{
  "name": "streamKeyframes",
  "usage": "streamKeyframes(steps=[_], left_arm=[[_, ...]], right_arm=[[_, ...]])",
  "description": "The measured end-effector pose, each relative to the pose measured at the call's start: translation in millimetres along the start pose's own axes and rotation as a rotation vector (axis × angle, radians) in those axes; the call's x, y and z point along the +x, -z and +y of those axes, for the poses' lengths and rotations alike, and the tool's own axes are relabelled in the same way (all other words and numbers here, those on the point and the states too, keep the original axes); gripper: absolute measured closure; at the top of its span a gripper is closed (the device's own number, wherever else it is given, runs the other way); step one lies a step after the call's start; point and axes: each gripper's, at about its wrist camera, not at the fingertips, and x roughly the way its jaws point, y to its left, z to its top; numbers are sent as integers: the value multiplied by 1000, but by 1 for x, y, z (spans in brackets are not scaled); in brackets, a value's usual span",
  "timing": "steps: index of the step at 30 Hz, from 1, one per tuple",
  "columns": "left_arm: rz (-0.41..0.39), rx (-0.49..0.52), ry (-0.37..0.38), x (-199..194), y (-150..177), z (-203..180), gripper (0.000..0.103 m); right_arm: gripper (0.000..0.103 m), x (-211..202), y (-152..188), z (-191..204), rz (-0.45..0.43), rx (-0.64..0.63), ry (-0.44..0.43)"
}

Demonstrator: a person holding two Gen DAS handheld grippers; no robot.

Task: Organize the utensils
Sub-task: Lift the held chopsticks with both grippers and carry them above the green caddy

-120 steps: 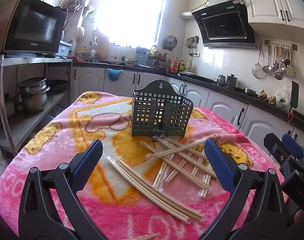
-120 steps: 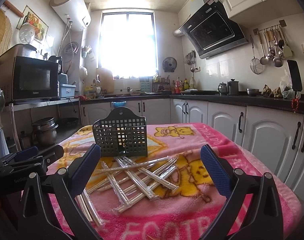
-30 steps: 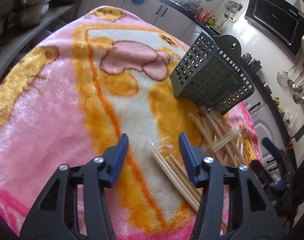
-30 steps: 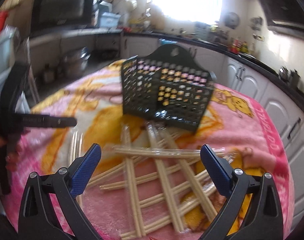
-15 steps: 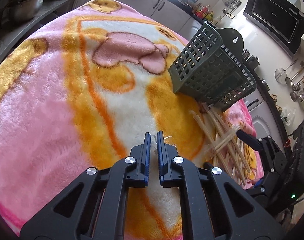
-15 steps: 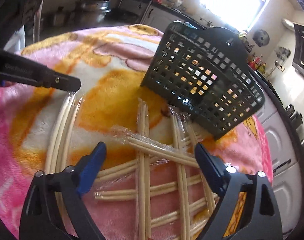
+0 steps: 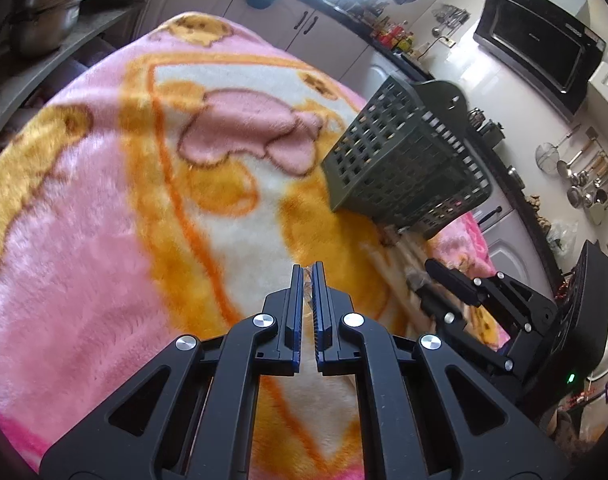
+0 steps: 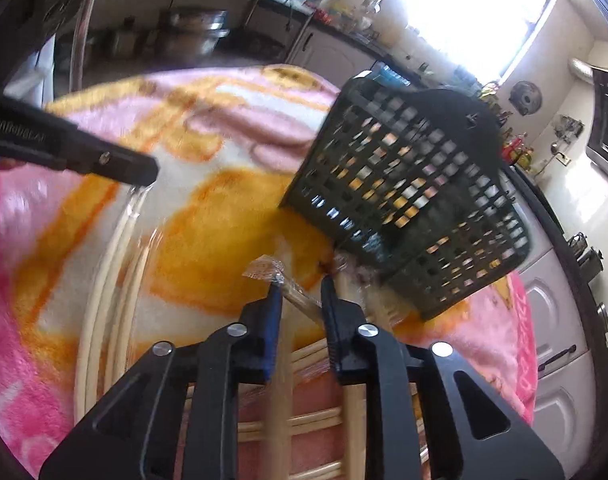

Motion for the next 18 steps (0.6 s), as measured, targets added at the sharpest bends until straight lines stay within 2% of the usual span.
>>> streamKeyframes(steps=[8,18], left_arm=[[-68,83,56,-25,-23,-35,101],[-146,218,146,-38,-60,-99,102]], right_arm=[[87,-43,-4,-84,-132,303,-112],[91,-83,-6,-147,-231,497,-148]])
